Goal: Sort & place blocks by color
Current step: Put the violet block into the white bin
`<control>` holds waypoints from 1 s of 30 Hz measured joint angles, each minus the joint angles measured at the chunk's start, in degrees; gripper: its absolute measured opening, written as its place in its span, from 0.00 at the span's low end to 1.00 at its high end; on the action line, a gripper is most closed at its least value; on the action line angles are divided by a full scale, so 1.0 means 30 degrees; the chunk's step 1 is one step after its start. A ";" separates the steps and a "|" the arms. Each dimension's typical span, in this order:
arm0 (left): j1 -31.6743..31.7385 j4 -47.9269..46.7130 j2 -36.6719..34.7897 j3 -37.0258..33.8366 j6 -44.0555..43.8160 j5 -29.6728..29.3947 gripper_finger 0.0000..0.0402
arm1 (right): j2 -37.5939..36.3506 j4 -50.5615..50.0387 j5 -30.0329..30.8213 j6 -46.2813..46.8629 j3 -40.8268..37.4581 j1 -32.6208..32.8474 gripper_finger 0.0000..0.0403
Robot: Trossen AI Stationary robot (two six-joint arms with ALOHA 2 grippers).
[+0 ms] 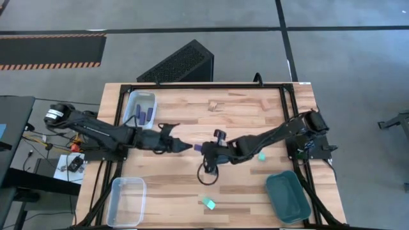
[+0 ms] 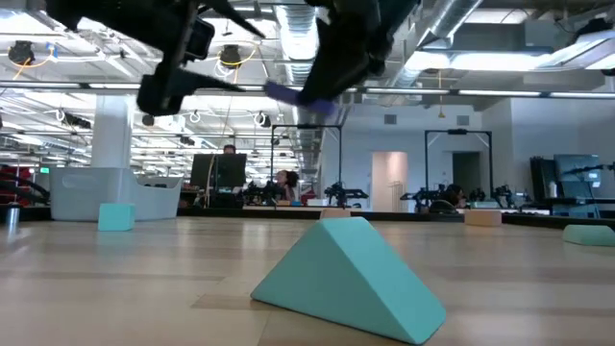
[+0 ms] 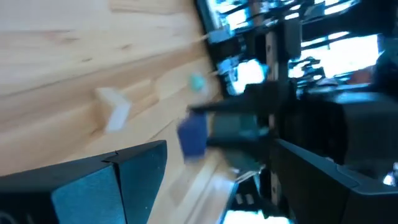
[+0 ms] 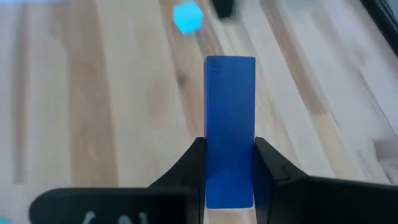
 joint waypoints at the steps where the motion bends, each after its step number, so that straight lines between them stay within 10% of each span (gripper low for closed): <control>1: 0.0264 0.0168 -0.0007 0.0000 0.0051 0.0292 0.69 | 0.0083 0.0019 0.0000 -0.0301 0.0271 -0.0018 0.19; 16: 0.0211 0.0139 -0.0007 -0.0007 -0.1887 0.1096 0.67 | 0.0226 0.0055 0.0947 -0.2283 0.1810 -0.0007 0.19; 30: -0.0055 0.1577 0.0000 -0.0007 -0.1873 0.0364 0.22 | 0.0217 0.0420 0.0992 -0.3064 0.1810 0.0197 0.19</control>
